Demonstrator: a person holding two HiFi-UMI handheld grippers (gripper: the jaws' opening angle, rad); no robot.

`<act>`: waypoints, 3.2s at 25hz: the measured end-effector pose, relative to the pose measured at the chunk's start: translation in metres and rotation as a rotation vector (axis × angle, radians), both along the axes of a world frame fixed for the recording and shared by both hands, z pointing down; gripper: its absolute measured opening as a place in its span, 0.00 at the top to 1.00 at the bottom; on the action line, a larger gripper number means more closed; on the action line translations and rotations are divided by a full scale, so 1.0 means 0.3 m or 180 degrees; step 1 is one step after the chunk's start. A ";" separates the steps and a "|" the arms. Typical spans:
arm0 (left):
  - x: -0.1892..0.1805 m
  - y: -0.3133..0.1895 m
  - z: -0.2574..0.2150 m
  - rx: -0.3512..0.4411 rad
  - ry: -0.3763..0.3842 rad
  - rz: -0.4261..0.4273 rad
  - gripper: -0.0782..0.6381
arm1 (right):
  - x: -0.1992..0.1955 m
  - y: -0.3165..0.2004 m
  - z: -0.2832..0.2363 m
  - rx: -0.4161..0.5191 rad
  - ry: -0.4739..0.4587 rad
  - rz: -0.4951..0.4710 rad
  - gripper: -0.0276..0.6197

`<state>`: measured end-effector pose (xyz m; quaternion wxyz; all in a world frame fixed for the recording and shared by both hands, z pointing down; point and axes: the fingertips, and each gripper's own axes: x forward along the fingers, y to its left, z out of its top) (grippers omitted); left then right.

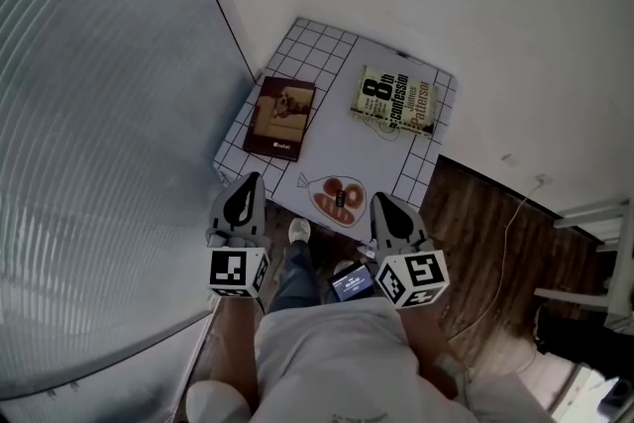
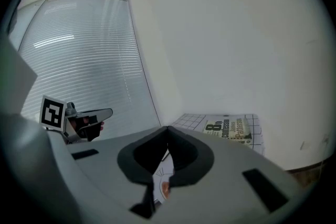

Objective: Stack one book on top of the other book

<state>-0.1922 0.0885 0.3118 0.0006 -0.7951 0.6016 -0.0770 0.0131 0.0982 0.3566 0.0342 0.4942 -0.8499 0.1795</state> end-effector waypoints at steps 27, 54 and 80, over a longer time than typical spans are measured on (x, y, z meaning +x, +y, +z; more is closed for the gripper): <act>-0.152 -0.501 0.221 -0.0390 -0.0321 0.0517 0.88 | -0.179 -0.304 0.225 -0.0604 0.0261 0.0292 0.95; -0.018 -0.882 0.505 -0.1374 -0.1643 0.2144 0.88 | -0.462 -0.314 0.523 -0.1603 -0.0505 0.1007 0.95; -0.012 -1.091 0.781 -0.2754 -0.2560 0.3316 0.74 | -0.824 -0.360 0.607 -0.2195 -0.1396 0.0620 0.76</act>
